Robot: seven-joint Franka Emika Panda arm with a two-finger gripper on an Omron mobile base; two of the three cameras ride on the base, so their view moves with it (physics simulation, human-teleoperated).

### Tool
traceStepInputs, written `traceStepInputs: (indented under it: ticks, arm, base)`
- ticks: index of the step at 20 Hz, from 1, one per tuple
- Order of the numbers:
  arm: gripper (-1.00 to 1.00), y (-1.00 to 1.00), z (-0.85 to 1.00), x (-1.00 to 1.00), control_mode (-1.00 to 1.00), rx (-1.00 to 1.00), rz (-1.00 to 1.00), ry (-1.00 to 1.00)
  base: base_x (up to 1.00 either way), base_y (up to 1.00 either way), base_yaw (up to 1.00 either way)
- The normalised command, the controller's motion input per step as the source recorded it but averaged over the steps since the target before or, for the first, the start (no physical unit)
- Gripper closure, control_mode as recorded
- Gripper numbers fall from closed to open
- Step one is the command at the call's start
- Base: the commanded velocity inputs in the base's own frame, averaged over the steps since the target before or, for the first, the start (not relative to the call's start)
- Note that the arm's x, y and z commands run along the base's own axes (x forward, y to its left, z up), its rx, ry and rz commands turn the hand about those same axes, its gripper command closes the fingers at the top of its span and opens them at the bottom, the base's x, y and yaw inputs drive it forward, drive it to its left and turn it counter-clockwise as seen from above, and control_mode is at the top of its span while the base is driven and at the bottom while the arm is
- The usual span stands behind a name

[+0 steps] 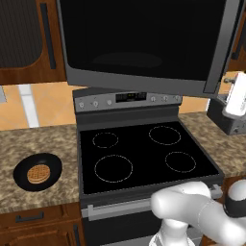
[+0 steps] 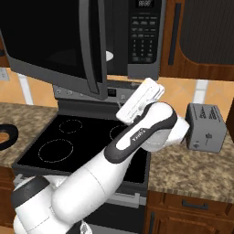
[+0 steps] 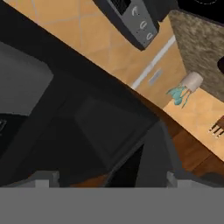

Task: Open the microwave, place the bowl with waffle inside the microwave, then close the microwave door and turn it on.

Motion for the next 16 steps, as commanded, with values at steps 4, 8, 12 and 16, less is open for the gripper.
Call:
traceStepInputs:
  ticks: [4,8,12,16]
  arm:
    - [-1.00,0.91,0.03,0.39,-1.00,-0.06,0.35,0.00]
    - [-1.00,1.00,0.00,-0.29,-1.00,-0.20,0.29,-0.06]
    - [-1.00,1.00,0.00,-0.98,-1.00,-0.17,0.26,-0.15]
    - [-1.00,1.00,0.00,-1.00,-1.00,-0.15,0.21,-0.15]
  base:
    - [0.00,0.00,0.00]
    - [0.00,0.00,0.00]
    - [0.00,0.00,0.00]
    - [0.00,0.00,0.00]
